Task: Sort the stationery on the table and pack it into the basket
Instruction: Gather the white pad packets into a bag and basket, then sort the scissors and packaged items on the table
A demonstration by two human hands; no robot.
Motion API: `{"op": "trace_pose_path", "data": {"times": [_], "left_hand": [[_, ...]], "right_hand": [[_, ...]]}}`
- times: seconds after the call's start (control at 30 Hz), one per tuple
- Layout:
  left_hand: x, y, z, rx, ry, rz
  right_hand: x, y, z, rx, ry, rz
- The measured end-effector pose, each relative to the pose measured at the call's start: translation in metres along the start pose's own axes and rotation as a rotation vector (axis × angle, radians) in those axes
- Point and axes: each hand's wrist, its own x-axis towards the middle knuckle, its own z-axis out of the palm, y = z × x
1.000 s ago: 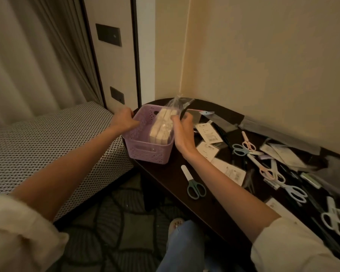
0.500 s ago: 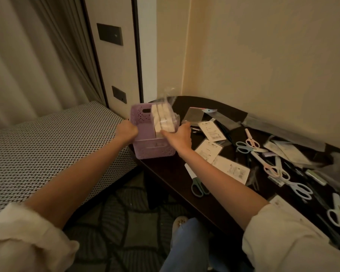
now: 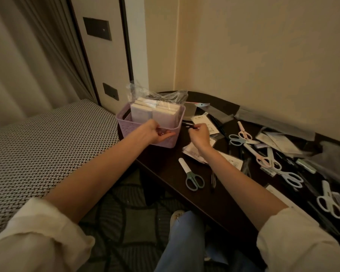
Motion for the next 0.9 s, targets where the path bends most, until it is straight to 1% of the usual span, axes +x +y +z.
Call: {"op": "trace_pose_path", "data": {"times": [0.07, 0.13, 0.23, 0.3, 0.4, 0.47, 0.53, 0.6, 0.67, 0.7, 0.73, 0.8, 0.9], "left_hand": [[-0.003, -0.006, 0.011, -0.099, -0.008, -0.02], [-0.002, -0.011, 0.021, -0.172, -0.019, -0.027], [0.008, -0.019, 0.029, -0.148, -0.06, -0.023], [0.014, -0.029, 0.025, -0.089, -0.074, -0.024], [0.012, -0.047, 0.009, 0.104, -0.082, -0.018], [0.012, -0.056, -0.002, 0.24, -0.043, 0.062], [0.012, -0.065, -0.009, 0.445, 0.002, 0.192], [0.011, -0.071, -0.013, 0.665, 0.053, 0.374], [0.01, -0.074, -0.015, 0.856, 0.067, 0.528], [0.011, -0.076, -0.014, 0.938, 0.064, 0.57], [0.012, -0.076, -0.013, 1.004, 0.066, 0.586], [0.014, -0.079, -0.01, 1.057, 0.063, 0.576], [0.019, -0.085, -0.006, 1.021, 0.004, 0.449]], "right_hand": [[-0.003, 0.01, -0.02, -0.066, 0.026, -0.03], [-0.01, 0.02, -0.034, -0.166, 0.006, -0.074], [-0.029, 0.036, -0.048, -0.378, -0.084, -0.167], [-0.044, 0.047, -0.052, -0.538, -0.154, -0.268], [-0.066, 0.059, -0.053, -0.749, -0.227, -0.393], [-0.073, 0.064, -0.052, -0.861, -0.24, -0.446], [-0.076, 0.066, -0.051, -0.896, -0.235, -0.455], [-0.077, 0.067, -0.051, -0.888, -0.232, -0.437], [-0.08, 0.068, -0.052, -0.889, -0.232, -0.422], [-0.082, 0.069, -0.052, -0.889, -0.235, -0.407], [-0.084, 0.07, -0.053, -0.889, -0.242, -0.391], [-0.088, 0.071, -0.052, -0.891, -0.258, -0.359], [-0.09, 0.068, -0.051, -0.911, -0.266, -0.341]]}}
